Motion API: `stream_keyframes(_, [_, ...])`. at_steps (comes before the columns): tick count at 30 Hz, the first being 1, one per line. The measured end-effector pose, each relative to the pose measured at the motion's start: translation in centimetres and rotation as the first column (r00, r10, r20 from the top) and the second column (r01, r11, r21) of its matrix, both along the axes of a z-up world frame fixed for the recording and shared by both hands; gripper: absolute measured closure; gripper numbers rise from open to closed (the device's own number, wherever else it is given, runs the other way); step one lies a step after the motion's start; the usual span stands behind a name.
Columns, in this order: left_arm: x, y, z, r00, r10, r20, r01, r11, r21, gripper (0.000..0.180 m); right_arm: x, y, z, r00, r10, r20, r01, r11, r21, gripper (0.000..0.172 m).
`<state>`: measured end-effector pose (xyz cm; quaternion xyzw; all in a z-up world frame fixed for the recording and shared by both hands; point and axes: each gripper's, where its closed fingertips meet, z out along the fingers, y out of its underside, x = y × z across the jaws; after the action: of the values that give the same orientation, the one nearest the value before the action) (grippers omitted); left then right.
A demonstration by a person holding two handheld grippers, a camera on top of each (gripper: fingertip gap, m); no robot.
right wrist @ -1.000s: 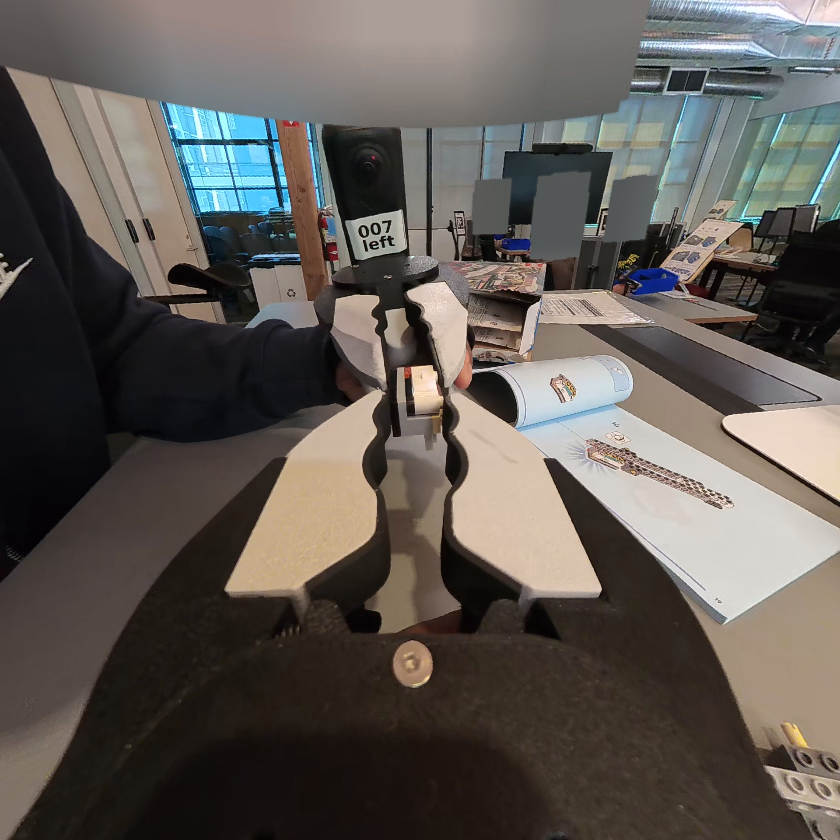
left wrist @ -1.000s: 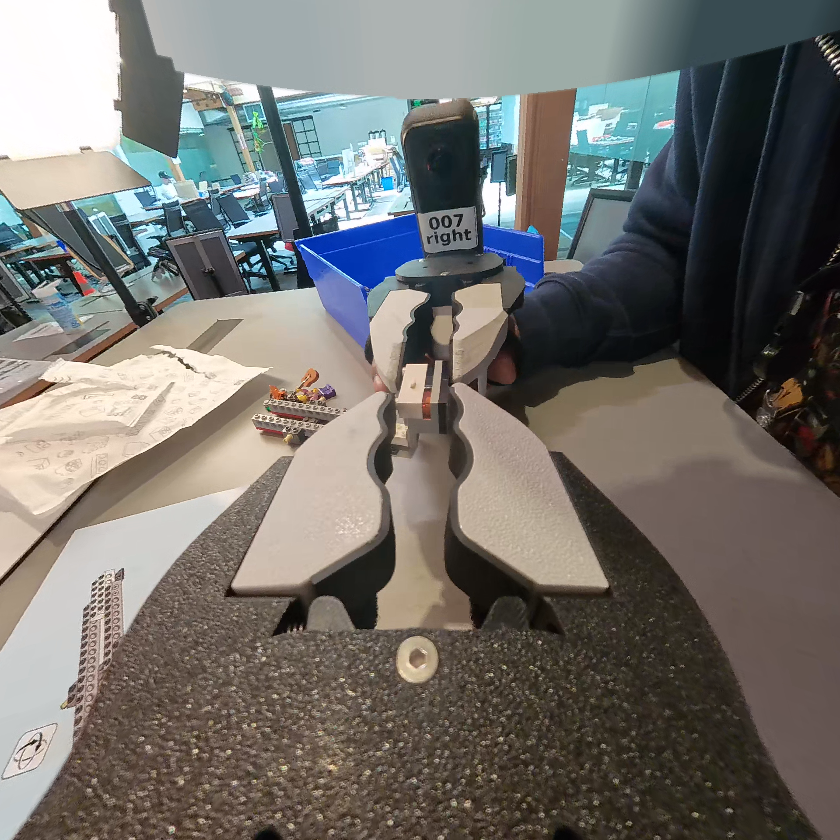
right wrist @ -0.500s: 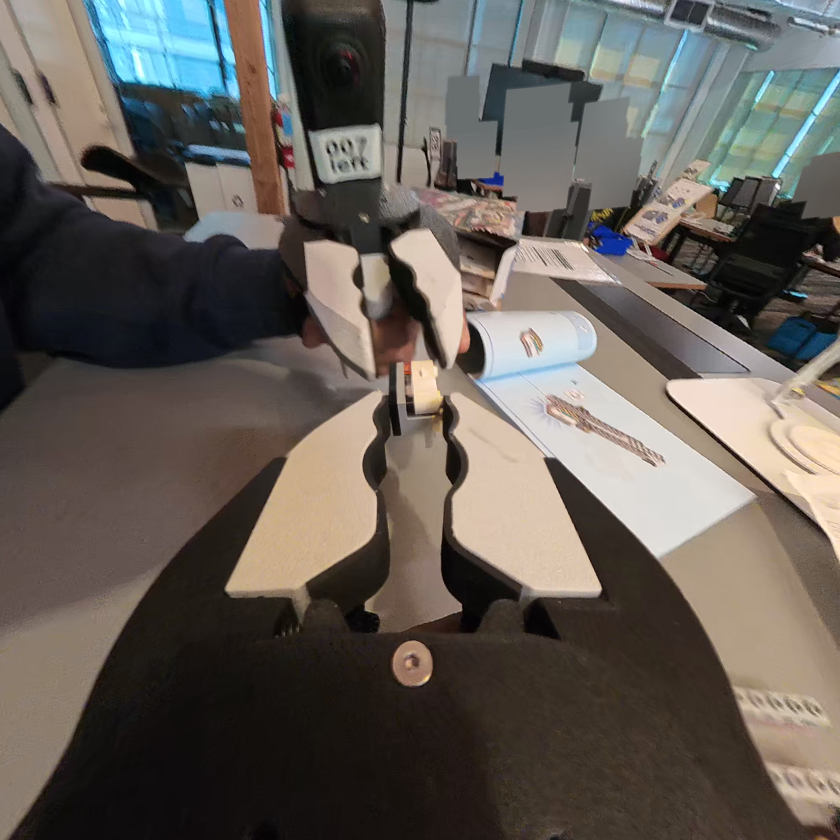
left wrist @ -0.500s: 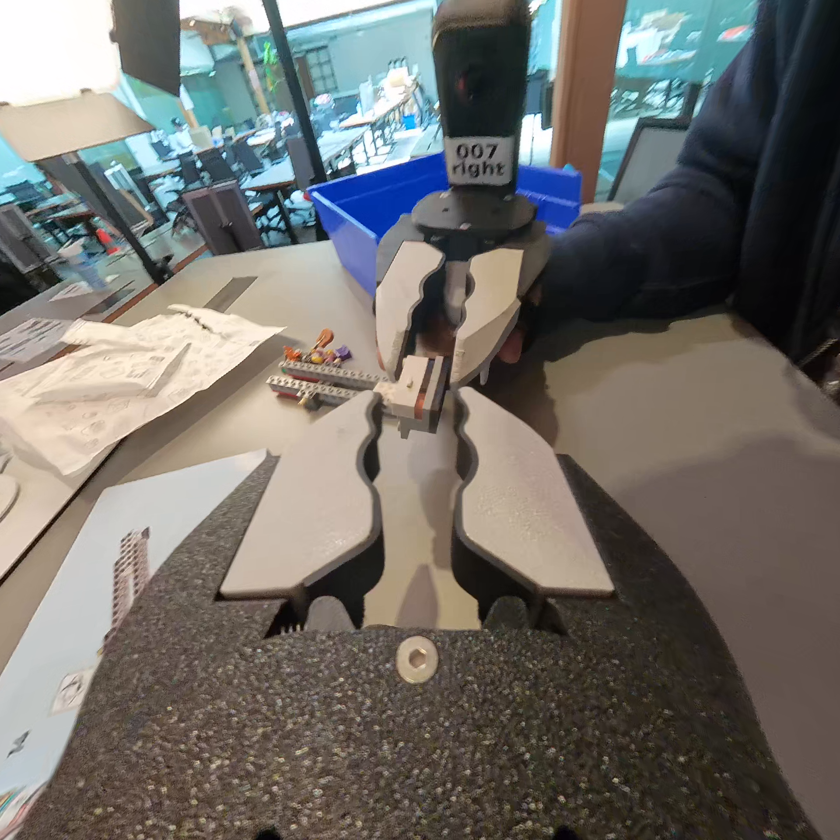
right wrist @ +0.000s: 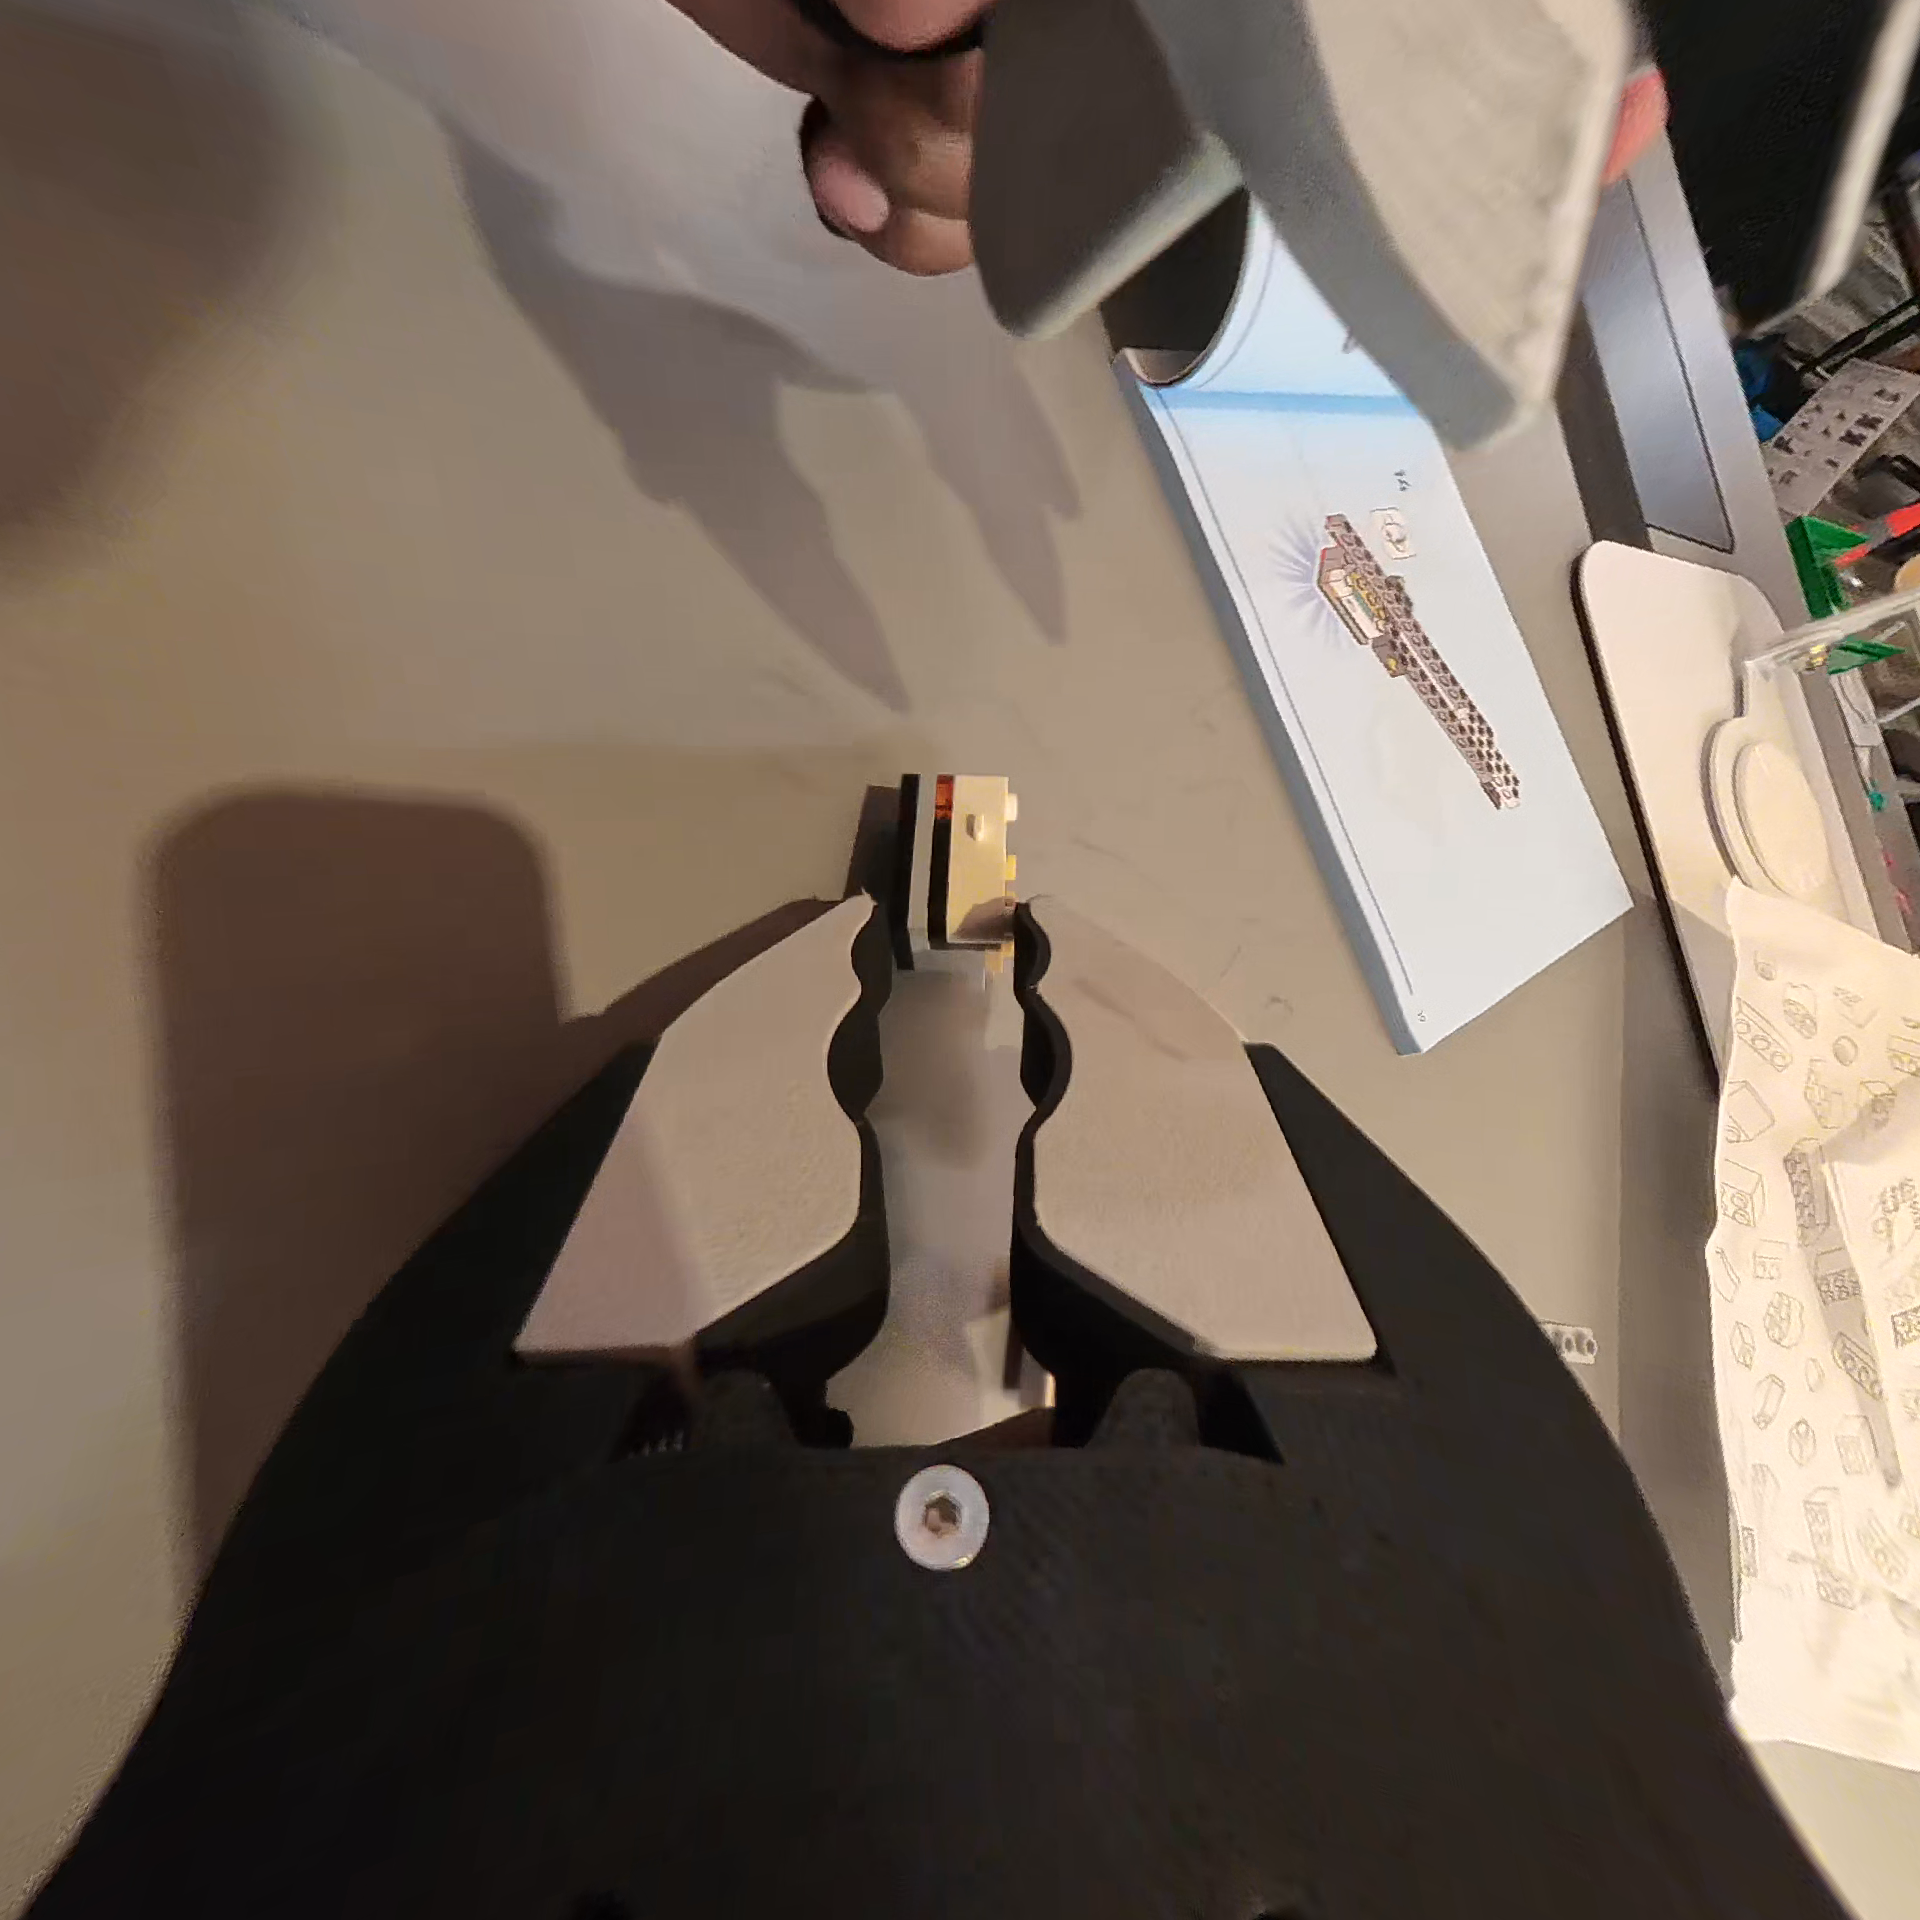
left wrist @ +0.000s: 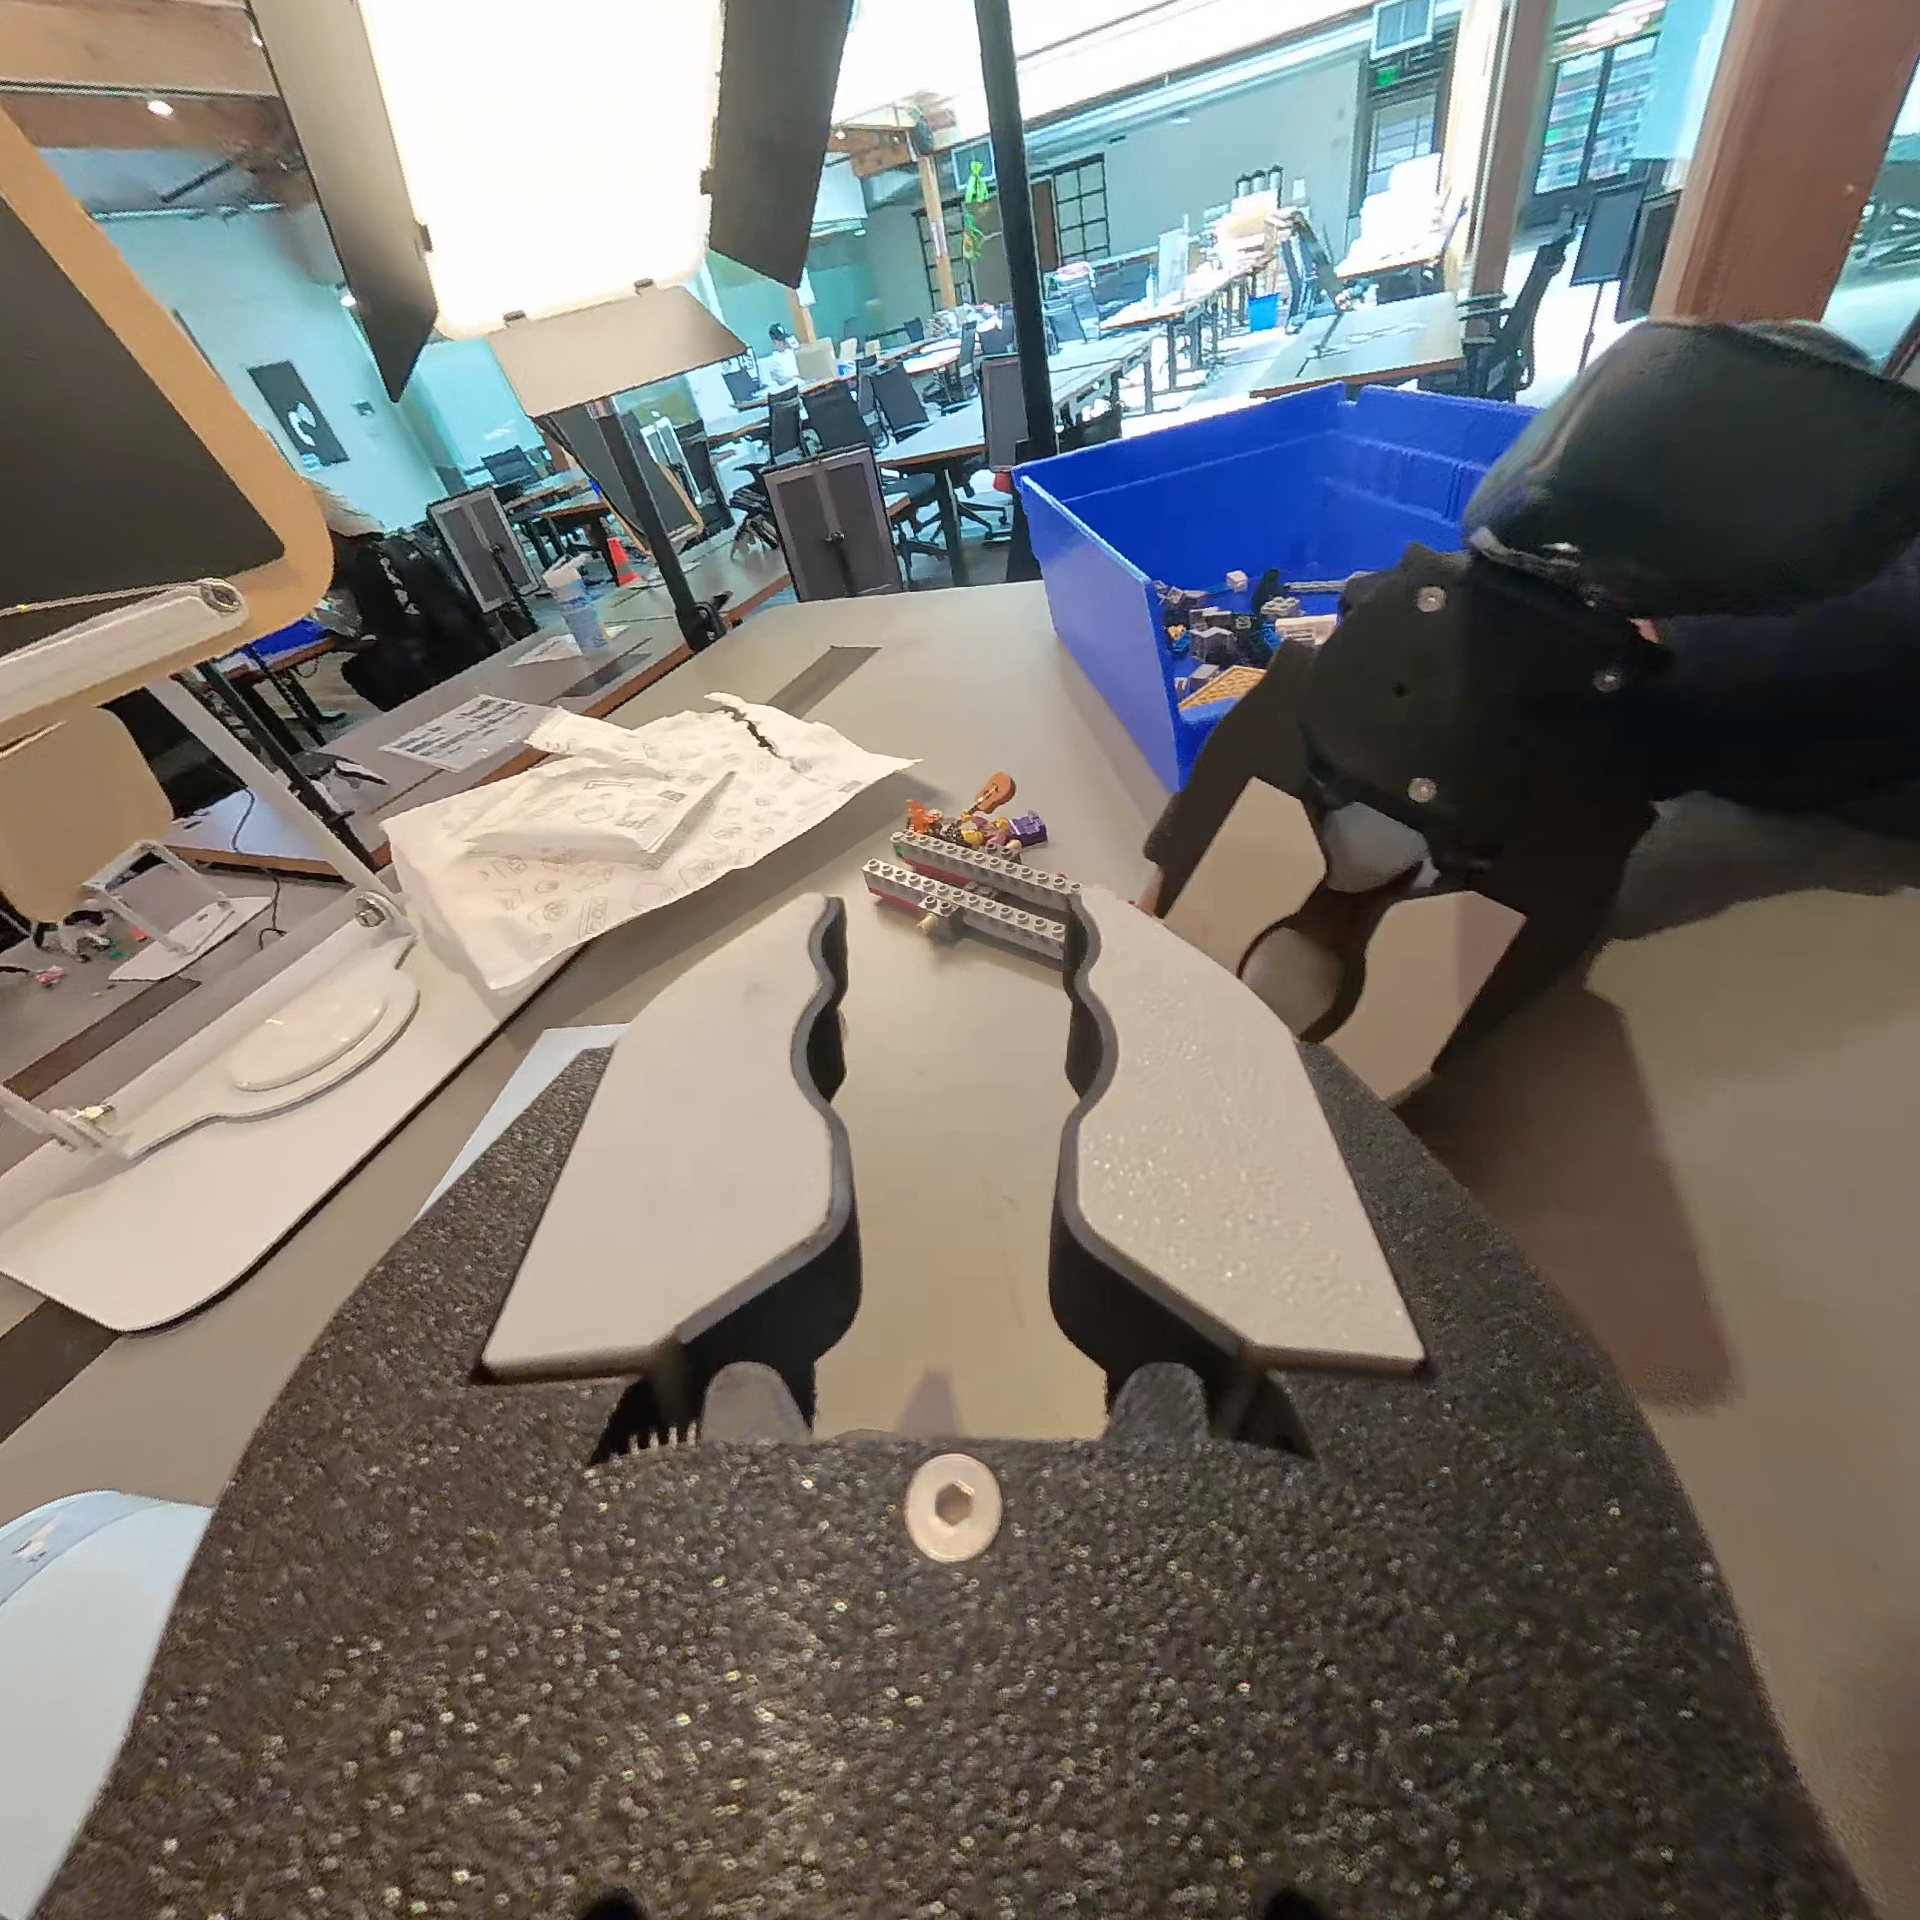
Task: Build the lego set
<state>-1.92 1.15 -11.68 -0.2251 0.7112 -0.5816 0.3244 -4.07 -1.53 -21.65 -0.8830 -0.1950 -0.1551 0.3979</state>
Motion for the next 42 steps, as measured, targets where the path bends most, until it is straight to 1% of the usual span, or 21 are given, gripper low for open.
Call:
stream_keyframes(3, [0.0, -0.1, 0.3, 1.000, 0.000, 0.009, 0.001, 1.000, -0.028, 0.141, -0.6, -0.4, 0.3, 1.000, -0.007, -0.012, 0.007, 1.000, 0.021, 0.146])
stream_keyframes(6, [0.1, 0.0, 0.4, 1.000, 0.001, -0.003, -0.001, 0.999, -0.050, 0.141, -1.5, -1.0, 0.9, 0.995, -0.014, -0.099, 0.021, 0.997, 0.070, 0.142])
stream_keyframes(10, [0.3, 0.2, 0.5, 1.000, 0.026, -0.016, -0.027, 0.997, -0.070, 0.141, -1.5, -1.7, 1.7, 0.977, -0.071, -0.203, 0.095, 0.989, 0.109, 0.136])
stream_keyframes(13, [0.4, 0.0, 0.3, 0.999, 0.036, -0.039, -0.039, 0.996, -0.074, 0.145, -1.2, -2.3, 1.9, 0.963, -0.135, -0.234, 0.163, 0.981, 0.107, 0.132])
stream_keyframes(17, [0.8, -0.8, -0.6, 0.997, 0.070, -0.029, -0.071, 0.997, -0.023, 0.148, 0.2, -3.5, 2.1, 0.913, -0.276, -0.299, 0.327, 0.935, 0.138, 0.132])
stream_keyframes(18, [1.2, -0.8, -1.1, 0.995, 0.093, -0.044, -0.093, 0.996, -0.009, 0.149, 0.6, -3.8, 2.3, 0.903, -0.301, -0.306, 0.359, 0.921, 0.151, 0.132])
stream_keyframes(20, [2.0, -0.5, -3.0, 0.980, 0.154, -0.127, -0.149, 0.987, 0.053, 0.149, 1.0, -4.3, 2.6, 0.883, -0.324, -0.341, 0.394, 0.905, 0.162, 0.132])
stream_keyframes(22, [2.6, 0.0, -4.8, 0.959, 0.216, -0.184, -0.189, 0.970, 0.151, 0.149, 1.2, -4.4, 2.7, 0.868, -0.318, -0.381, 0.402, 0.901, 0.164, 0.129])
stream_keyframes(23, [3.1, 0.6, -5.0, 0.949, 0.267, -0.170, -0.232, 0.952, 0.198, 0.149, 1.2, -4.3, 2.8, 0.863, -0.308, -0.401, 0.400, 0.901, 0.167, 0.128])
stream_keyframes(25, [3.7, 1.3, -4.8, 0.936, 0.326, -0.134, -0.291, 0.929, 0.229, 0.149, 1.1, -3.7, 3.7, 0.857, -0.264, -0.442, 0.386, 0.898, 0.212, 0.127])
stream_keyframes(28, [3.8, 1.8, -4.5, 0.924, 0.357, -0.139, -0.330, 0.925, 0.188, 0.149, 0.7, -2.2, 4.6, 0.847, -0.208, -0.489, 0.370, 0.891, 0.261, 0.127])
stream_keyframes(32, [4.0, 3.1, -4.6, 0.905, 0.403, -0.137, -0.379, 0.909, 0.173, 0.146, 2.7, -0.4, 5.7, 0.858, -0.253, -0.446, 0.403, 0.872, 0.279, 0.125])
stream_keyframes(34, [4.1, 3.8, -4.7, 0.888, 0.432, -0.157, -0.408, 0.898, 0.165, 0.145, 4.1, 0.6, 6.8, 0.846, -0.261, -0.465, 0.424, 0.858, 0.290, 0.122])
stream_keyframes(36, [4.1, 4.1, -4.5, 0.885, 0.438, -0.161, -0.416, 0.897, 0.149, 0.143, 5.1, 1.6, 7.7, 0.826, -0.248, -0.506, 0.442, 0.842, 0.309, 0.120])
stream_keyframes(39, [3.8, 5.1, -3.9, 0.882, 0.449, -0.145, -0.431, 0.892, 0.137, 0.143, 4.3, 3.3, 9.4, 0.781, -0.160, -0.604, 0.444, 0.823, 0.355, 0.120])
stream_keyframes(42, [2.9, 7.7, -2.2, 0.849, 0.512, -0.134, -0.511, 0.858, 0.045, 0.143, 2.1, 5.2, 10.2, 0.778, -0.094, -0.621, 0.414, 0.820, 0.395, 0.123])
